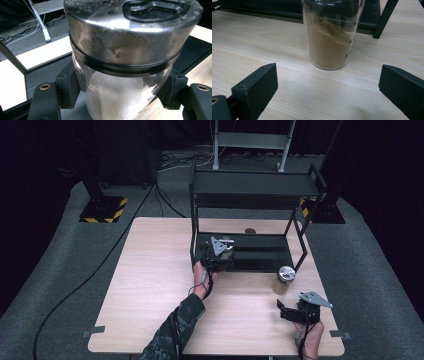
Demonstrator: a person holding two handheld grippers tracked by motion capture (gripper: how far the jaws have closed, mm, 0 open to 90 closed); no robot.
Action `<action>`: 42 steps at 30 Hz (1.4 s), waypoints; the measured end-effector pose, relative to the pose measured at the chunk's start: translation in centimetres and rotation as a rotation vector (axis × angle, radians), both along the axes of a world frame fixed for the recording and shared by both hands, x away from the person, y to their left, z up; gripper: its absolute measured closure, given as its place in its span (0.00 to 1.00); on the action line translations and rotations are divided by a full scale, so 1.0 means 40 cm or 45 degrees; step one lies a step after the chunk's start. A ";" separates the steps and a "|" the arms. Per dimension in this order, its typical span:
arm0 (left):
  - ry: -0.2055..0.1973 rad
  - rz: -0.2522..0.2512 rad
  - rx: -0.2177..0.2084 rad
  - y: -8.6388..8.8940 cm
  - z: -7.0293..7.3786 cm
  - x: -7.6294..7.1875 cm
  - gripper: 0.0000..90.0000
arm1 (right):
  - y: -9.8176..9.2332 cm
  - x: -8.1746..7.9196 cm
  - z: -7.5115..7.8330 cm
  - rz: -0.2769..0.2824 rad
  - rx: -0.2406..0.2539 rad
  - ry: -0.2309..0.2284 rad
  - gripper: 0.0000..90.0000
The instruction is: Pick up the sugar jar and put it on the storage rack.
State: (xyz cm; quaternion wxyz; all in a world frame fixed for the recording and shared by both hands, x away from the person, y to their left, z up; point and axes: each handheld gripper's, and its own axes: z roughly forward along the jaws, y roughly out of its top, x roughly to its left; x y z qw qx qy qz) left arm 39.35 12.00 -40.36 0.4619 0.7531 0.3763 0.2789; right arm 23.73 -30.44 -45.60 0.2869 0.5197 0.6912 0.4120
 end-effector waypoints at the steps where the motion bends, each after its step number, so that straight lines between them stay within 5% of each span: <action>1: 0.000 0.000 0.000 0.000 0.000 0.000 0.34 | 0.000 0.000 0.000 0.000 0.000 0.001 0.01; 42: 0.046 0.027 -0.010 -0.042 -0.030 0.072 0.34 | -0.002 -0.001 -0.002 -0.003 0.007 -0.004 0.02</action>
